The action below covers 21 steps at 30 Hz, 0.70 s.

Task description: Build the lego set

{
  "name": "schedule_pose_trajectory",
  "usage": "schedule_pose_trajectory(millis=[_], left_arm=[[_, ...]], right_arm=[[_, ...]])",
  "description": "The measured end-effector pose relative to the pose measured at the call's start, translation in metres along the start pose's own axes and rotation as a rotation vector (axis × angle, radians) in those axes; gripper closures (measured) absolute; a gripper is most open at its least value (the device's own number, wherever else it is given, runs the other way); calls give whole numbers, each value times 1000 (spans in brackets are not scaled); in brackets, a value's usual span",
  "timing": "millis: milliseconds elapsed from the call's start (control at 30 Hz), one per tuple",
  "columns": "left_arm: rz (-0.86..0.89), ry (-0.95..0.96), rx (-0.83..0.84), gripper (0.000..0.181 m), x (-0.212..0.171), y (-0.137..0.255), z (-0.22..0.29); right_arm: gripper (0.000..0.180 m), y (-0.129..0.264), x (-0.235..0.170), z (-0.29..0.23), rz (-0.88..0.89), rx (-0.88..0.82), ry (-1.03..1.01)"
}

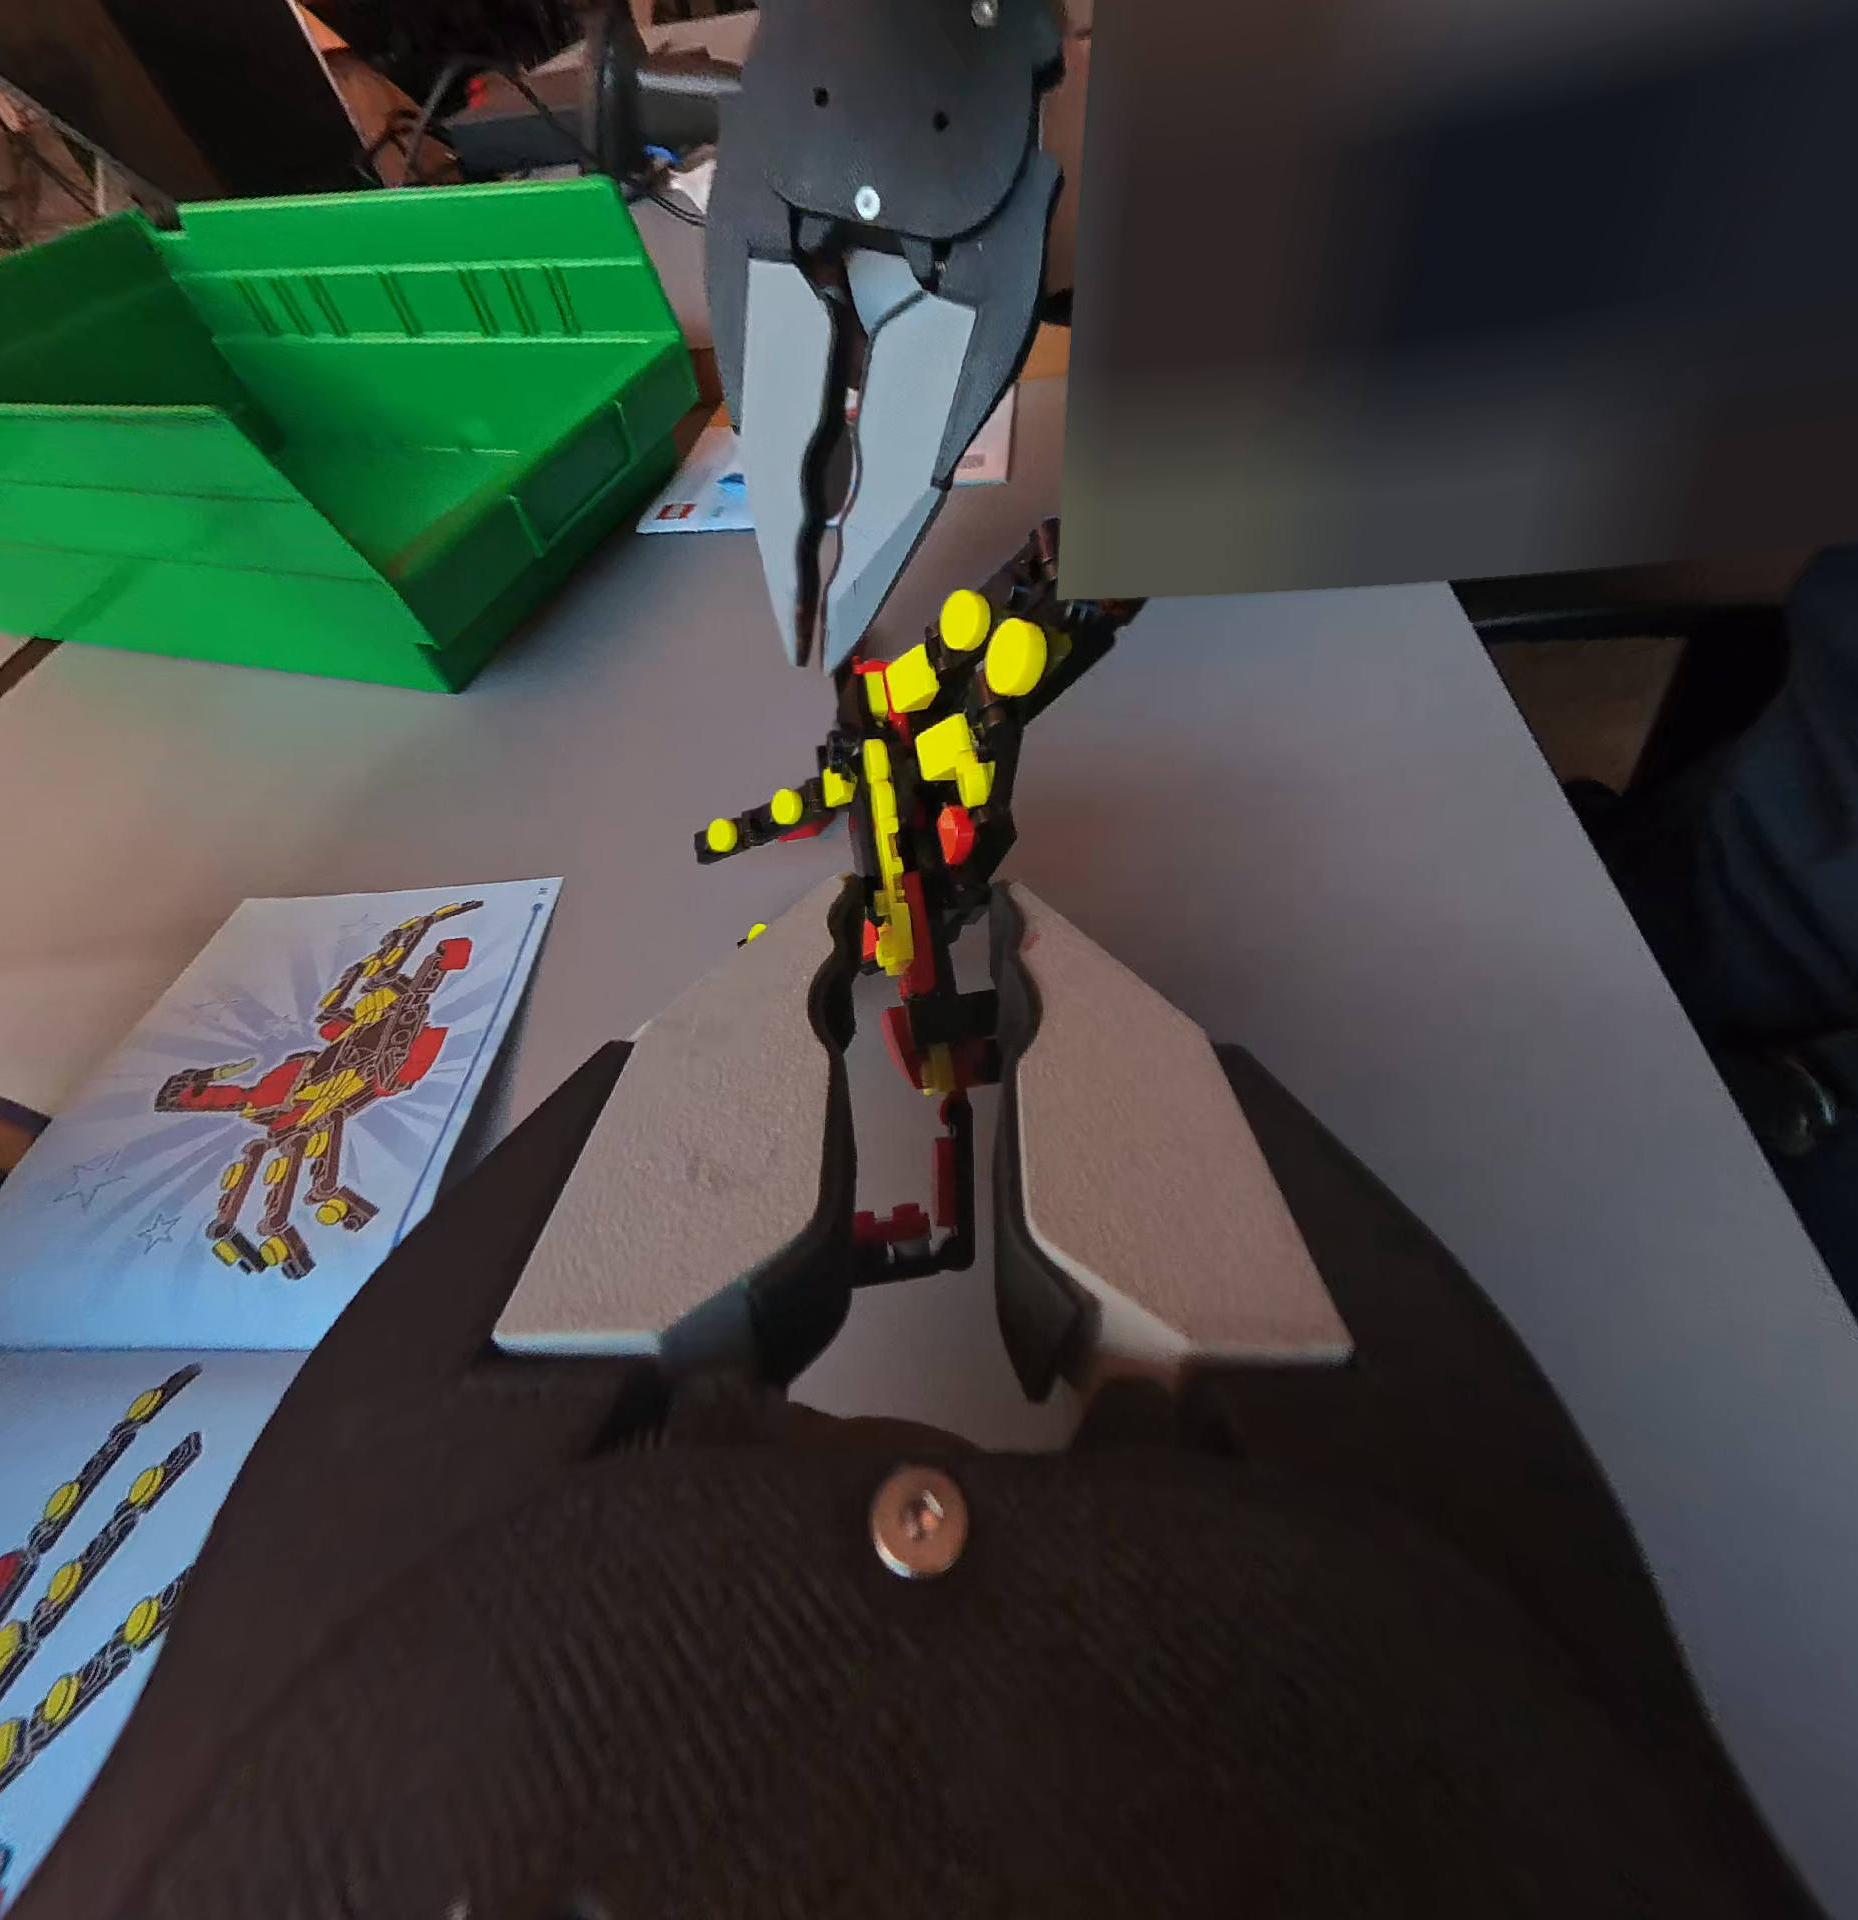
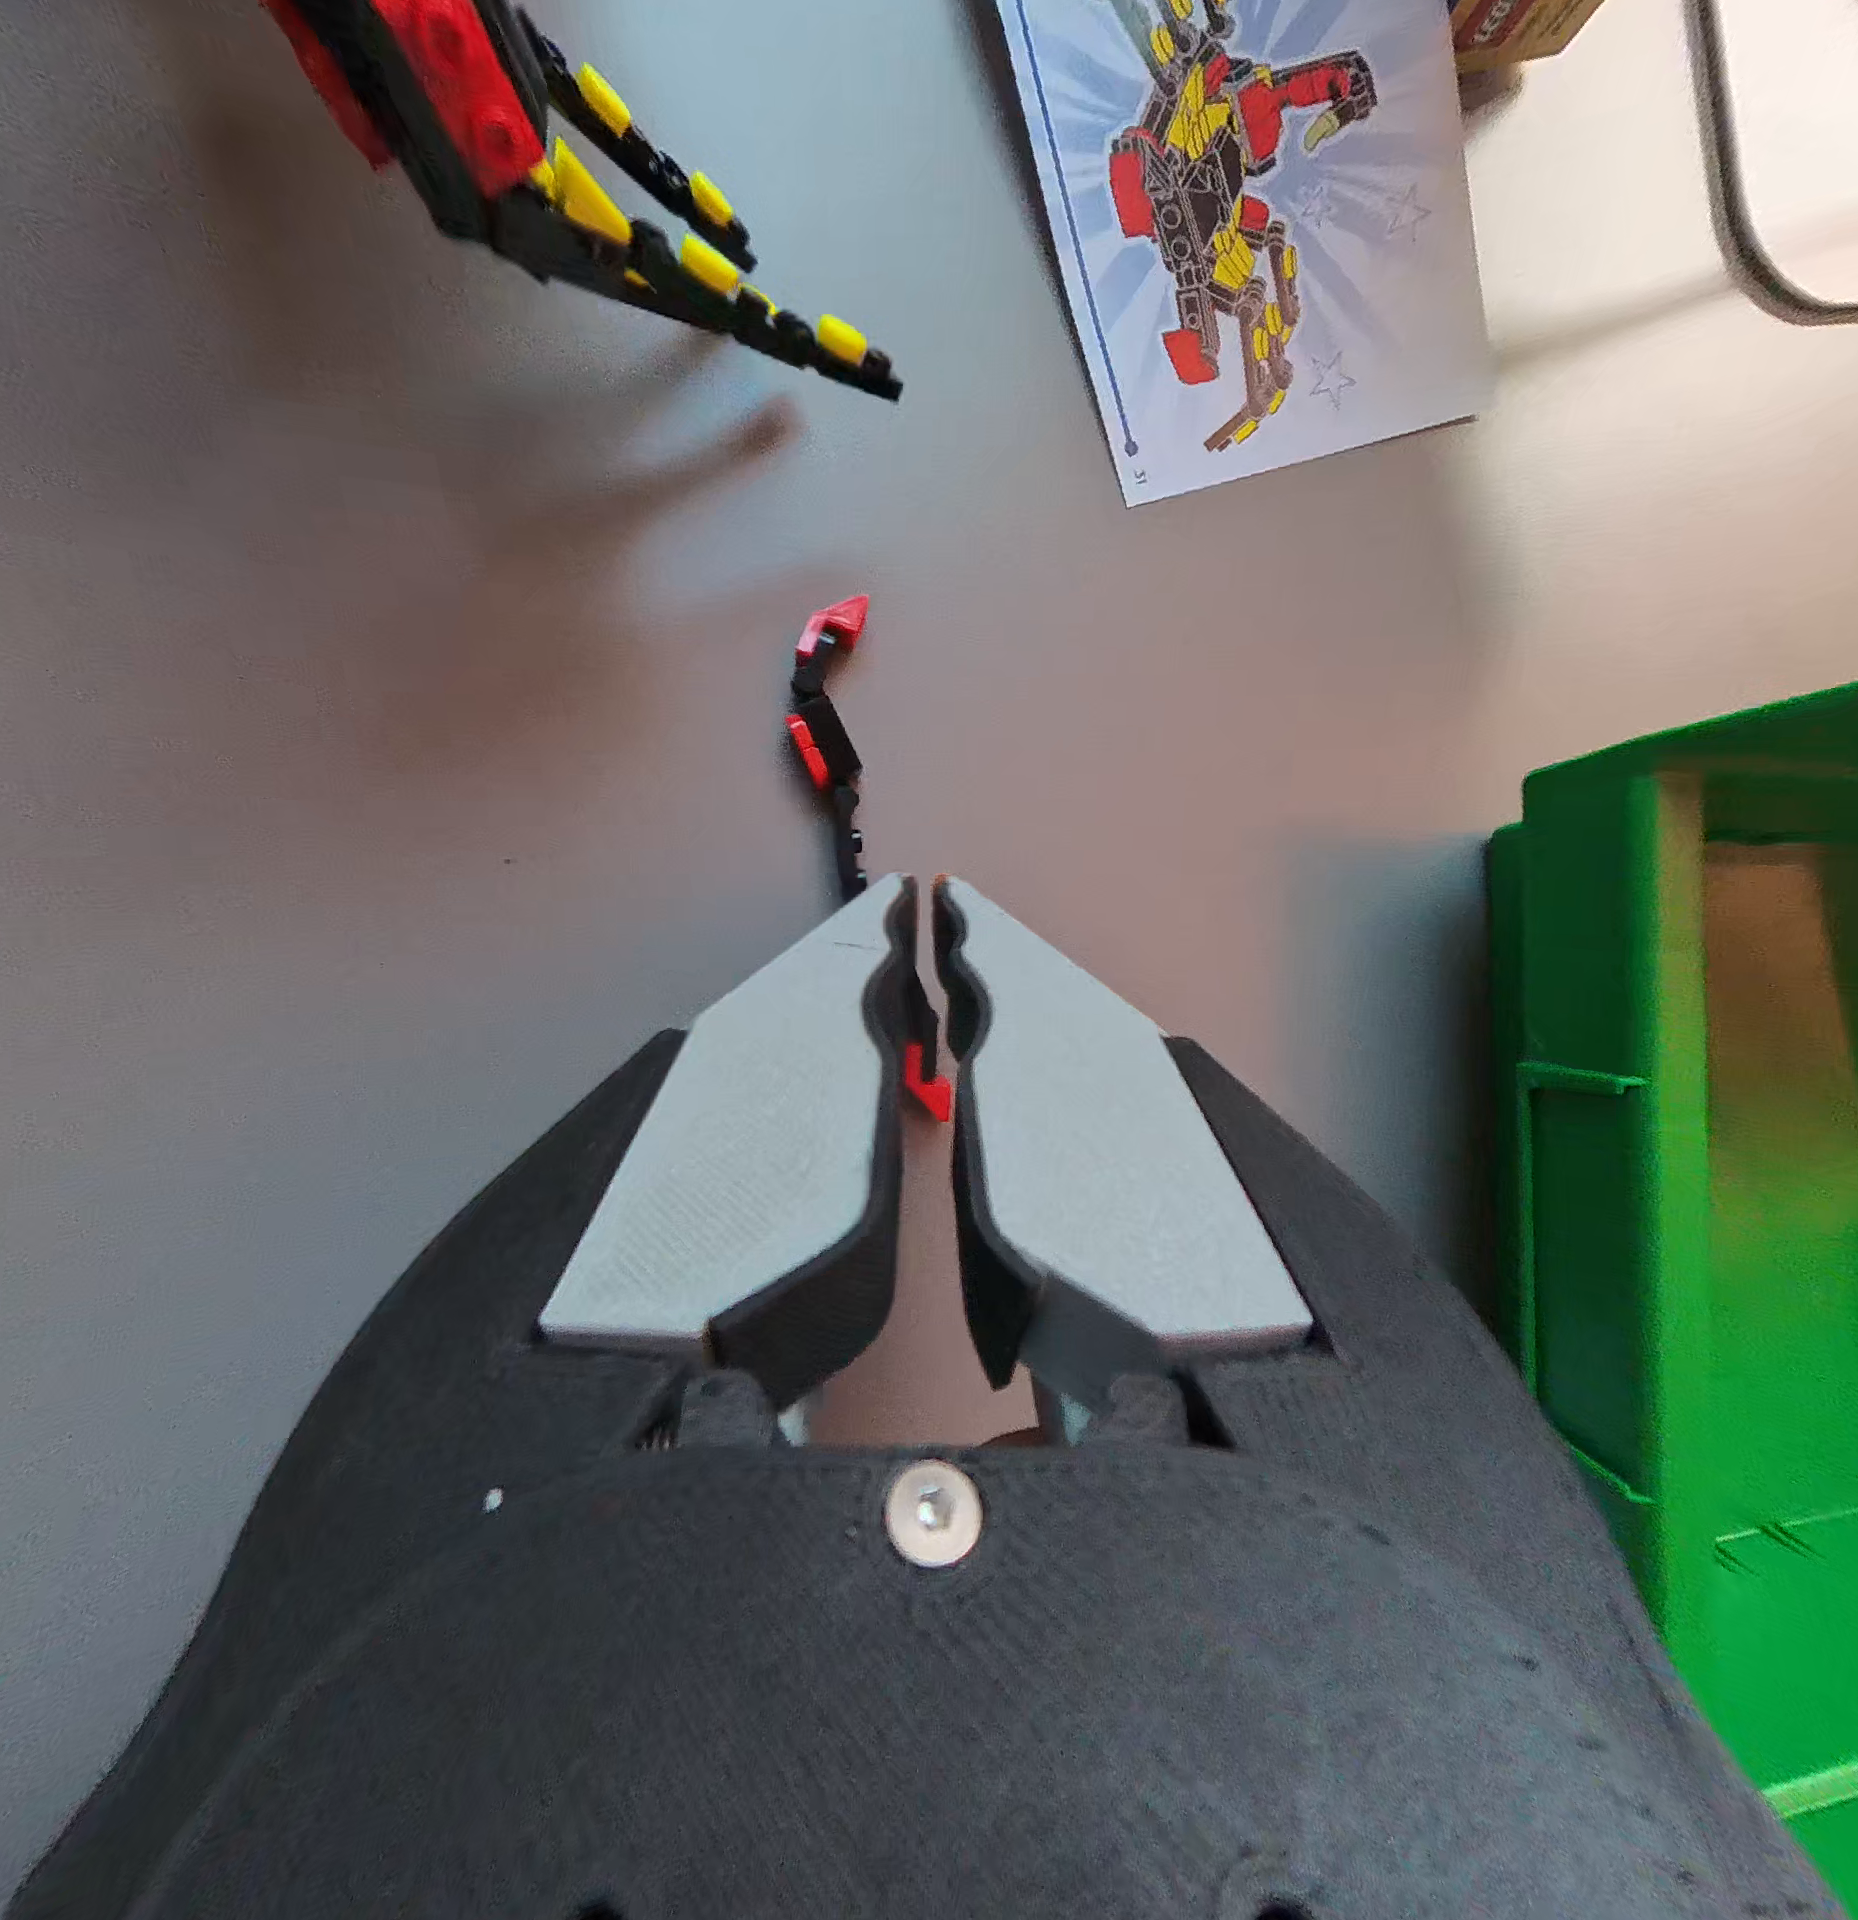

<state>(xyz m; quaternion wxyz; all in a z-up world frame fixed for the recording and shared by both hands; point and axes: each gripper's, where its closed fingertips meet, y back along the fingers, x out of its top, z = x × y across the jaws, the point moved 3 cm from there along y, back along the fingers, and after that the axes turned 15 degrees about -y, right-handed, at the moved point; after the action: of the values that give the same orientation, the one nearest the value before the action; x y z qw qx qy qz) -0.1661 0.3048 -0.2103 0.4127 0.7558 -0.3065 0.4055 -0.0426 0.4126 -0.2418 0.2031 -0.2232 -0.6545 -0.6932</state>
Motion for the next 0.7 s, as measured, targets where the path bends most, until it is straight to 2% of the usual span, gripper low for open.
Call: schedule_pose_trajectory(millis=[67, 133, 267, 333, 367, 467, 533, 633, 700], left_arm=[[42, 44, 4, 160, 3, 3, -4], [81, 94, -2, 160, 5, 5, -7], [93, 148, -22, 160, 5, 6, -8], [93, 153, -24, 160, 5, 5, -8], [89, 152, -22, 160, 5, 5, -8], [84, 155, -27, 160, 5, 4, -6], [85, 155, -28, 160, 5, 3, -6], [83, 155, -31, 160, 5, 3, -5], [83, 159, -32, 160, 5, 3, -5]], right_arm=[[180, -1, 0, 0, 15, 23, -7], [170, -1, -1, -3, 24, 69, -16], [163, 1, -2, 1, 28, 79, -69], [180, 4, -2, 5, 6, 126, -131], [180, 5, -2, 7, -5, 162, -169], [165, 7, 2, 3, -23, 291, -247], [155, 5, 2, -3, -23, 311, -221], [175, -2, -2, -4, -21, 229, -153], [180, -6, -6, 0, -30, 146, -107]])
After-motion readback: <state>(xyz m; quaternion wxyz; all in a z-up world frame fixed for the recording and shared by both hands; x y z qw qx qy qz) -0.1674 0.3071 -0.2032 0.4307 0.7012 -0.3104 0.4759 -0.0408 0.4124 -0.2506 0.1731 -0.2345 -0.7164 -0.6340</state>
